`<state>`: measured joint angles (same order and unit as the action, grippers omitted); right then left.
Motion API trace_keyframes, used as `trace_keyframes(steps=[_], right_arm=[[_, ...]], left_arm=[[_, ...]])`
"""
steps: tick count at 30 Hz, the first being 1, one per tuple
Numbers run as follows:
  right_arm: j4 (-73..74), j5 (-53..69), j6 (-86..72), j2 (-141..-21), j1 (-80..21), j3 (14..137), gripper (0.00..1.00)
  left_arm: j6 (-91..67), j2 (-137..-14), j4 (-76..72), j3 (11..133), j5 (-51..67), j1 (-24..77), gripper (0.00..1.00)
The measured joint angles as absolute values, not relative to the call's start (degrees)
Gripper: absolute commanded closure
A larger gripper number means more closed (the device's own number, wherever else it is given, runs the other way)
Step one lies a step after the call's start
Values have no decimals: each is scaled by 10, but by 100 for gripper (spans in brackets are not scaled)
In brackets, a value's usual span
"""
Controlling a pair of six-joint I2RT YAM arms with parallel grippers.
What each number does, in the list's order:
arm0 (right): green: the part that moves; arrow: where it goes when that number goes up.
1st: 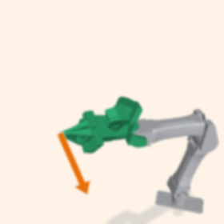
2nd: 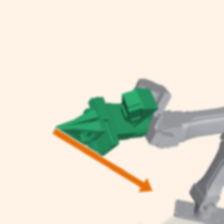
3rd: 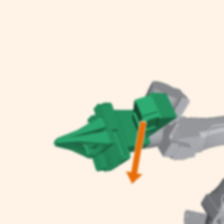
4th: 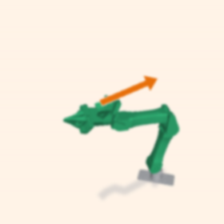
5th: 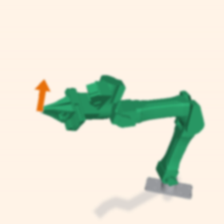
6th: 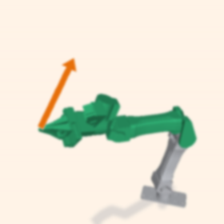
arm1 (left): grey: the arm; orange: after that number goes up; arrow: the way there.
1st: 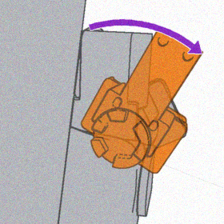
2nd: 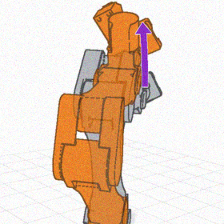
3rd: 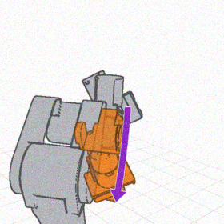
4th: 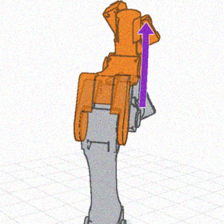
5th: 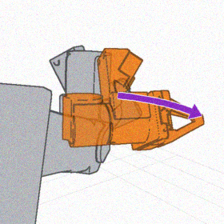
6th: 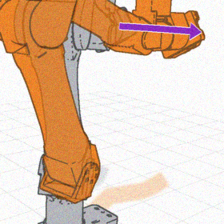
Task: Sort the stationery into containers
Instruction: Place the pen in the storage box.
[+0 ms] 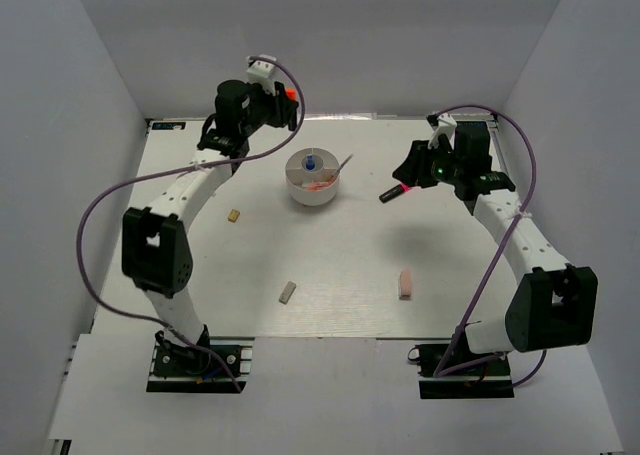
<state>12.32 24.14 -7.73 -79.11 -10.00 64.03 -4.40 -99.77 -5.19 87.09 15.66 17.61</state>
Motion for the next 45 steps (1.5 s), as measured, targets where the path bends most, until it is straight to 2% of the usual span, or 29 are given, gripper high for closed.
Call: trace_keyframes(steps=[4, 9, 24, 29, 45], right_arm=[[124, 242, -77, -797, -89, 640, 53], [124, 244, -78, -801, -78, 640, 53], [124, 255, -84, -812, -62, 648, 52], [125, 257, -84, -812, -57, 651, 52], [129, 272, -86, -824, -48, 655, 52]], left_arm=[[-40, -1087, -100, 928, 173, 186, 100], [-30, -1128, -151, 932, 188, 197, 100], [-27, -1137, -178, 935, 249, 232, 100], [-24, -1151, -178, 934, 249, 241, 97], [-11, -1178, -137, 933, 230, 245, 96]])
